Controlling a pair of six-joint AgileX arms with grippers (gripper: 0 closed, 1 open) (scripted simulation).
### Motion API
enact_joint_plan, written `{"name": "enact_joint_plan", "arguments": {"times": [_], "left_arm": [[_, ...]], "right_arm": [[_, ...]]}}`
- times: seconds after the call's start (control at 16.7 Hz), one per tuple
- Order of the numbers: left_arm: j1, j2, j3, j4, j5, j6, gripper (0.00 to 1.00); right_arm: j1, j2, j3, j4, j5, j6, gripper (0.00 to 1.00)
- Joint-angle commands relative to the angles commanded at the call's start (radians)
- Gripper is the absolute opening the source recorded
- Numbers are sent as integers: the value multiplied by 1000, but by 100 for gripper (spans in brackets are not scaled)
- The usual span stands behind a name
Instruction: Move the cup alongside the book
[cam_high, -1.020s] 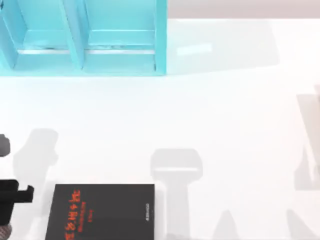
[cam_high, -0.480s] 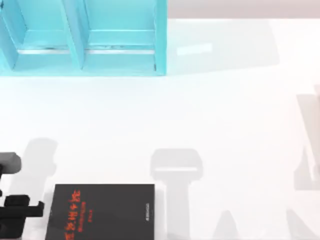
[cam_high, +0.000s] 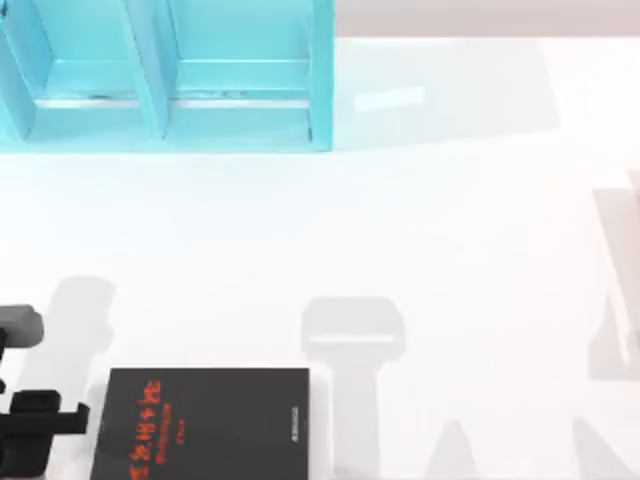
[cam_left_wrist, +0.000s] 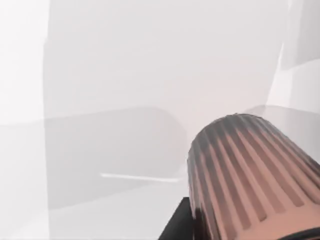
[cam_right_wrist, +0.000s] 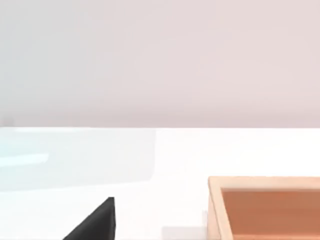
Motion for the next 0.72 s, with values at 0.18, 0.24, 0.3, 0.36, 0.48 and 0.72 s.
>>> {"name": "enact_joint_plan", "arguments": {"times": [0.18,0.24,0.3,0.36,0.48,0.72], "left_arm": [[0,0,0,0,0,0,75],[0,0,0,0,0,0,83],[0,0,0,0,0,0,90],[0,0,0,0,0,0,98],[0,0,0,0,0,0,100],[0,0,0,0,0,0,100]], "right_arm": [[0,0,0,0,0,0,100],[0,0,0,0,0,0,100],[0,0,0,0,0,0,100],[0,0,0,0,0,0,100],[0,0,0,0,0,0,100],[0,0,0,0,0,0,100]]}}
